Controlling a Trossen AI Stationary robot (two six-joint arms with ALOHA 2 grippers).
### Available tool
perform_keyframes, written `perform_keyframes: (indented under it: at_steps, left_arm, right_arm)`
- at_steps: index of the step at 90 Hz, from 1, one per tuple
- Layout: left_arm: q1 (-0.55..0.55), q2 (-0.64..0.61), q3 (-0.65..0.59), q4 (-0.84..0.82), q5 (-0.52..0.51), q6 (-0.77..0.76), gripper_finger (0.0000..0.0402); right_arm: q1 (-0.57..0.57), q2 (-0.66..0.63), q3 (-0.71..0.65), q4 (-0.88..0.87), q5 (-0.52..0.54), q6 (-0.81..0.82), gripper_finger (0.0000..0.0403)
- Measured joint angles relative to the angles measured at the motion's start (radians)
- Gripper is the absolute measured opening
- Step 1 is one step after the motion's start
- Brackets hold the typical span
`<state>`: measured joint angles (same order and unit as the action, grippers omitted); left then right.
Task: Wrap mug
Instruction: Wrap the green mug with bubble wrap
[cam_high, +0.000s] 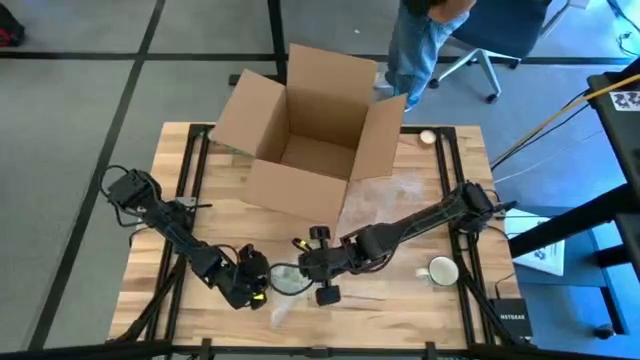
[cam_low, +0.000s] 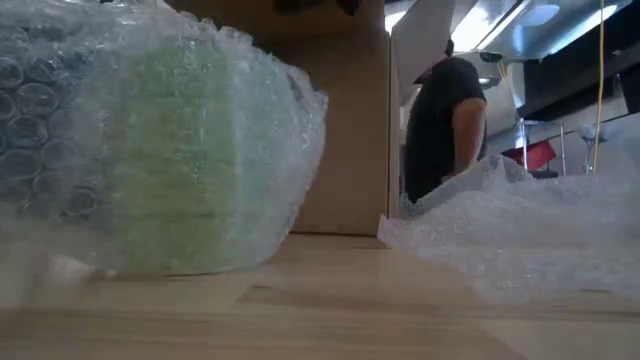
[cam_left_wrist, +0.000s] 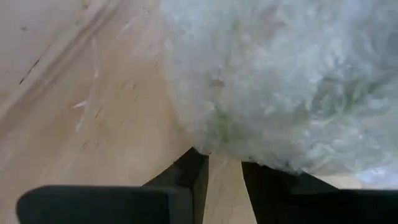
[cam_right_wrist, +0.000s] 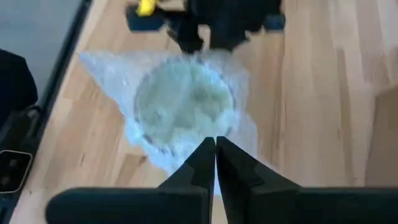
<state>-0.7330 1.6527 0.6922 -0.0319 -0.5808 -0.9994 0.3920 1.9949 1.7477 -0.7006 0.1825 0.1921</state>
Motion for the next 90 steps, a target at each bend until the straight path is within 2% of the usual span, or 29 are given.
perform_keyframes:
  at_steps: [20, 32, 58, 90]
  left_arm:
    - [0.001, 0.0, 0.0, 0.011, -0.011, 0.012, 0.0075]
    - [0.0, 0.0, 0.0, 0.012, -0.01, 0.019, 0.0075]
    - [0.015, -0.001, 0.001, 0.029, -0.037, 0.021, 0.0075]
    - [0.031, -0.001, 0.001, 0.052, -0.037, 0.034, 0.0076]
  right_arm:
    - [0.0, 0.088, -0.011, 0.049, -0.021, 0.016, 0.0001]
    - [0.0, 0.118, 0.001, 0.128, -0.086, 0.013, 0.0001]
    - [-0.009, 0.139, 0.038, 0.152, -0.093, -0.015, 0.0001]
    - [-0.035, 0.251, 0.04, 0.187, -0.129, 0.018, 0.0]
